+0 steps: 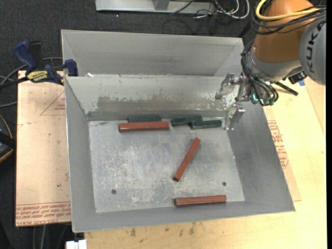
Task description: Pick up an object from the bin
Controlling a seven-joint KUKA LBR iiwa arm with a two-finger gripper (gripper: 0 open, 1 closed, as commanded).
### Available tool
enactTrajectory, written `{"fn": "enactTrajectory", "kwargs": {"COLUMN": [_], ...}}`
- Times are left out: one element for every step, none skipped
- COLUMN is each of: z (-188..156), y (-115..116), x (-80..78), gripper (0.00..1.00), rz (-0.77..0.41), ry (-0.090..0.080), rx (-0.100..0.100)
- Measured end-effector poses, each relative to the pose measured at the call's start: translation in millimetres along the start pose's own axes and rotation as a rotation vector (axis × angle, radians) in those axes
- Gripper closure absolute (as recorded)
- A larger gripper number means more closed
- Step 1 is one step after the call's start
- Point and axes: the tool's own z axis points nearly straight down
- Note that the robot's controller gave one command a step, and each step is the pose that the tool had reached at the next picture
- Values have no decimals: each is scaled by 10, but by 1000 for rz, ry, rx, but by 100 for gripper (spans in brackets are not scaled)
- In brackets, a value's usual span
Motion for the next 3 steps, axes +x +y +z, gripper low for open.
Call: {"fn": "enactTrajectory", "kwargs": {"z": [-51,518,1362], "y": [2,33,262], "x": [-16,42,95], "gripper": [0,0,100], "rz": [-1,-20,-162], "ry": [-8,-13,-47], "rx": [1,2,6]}}
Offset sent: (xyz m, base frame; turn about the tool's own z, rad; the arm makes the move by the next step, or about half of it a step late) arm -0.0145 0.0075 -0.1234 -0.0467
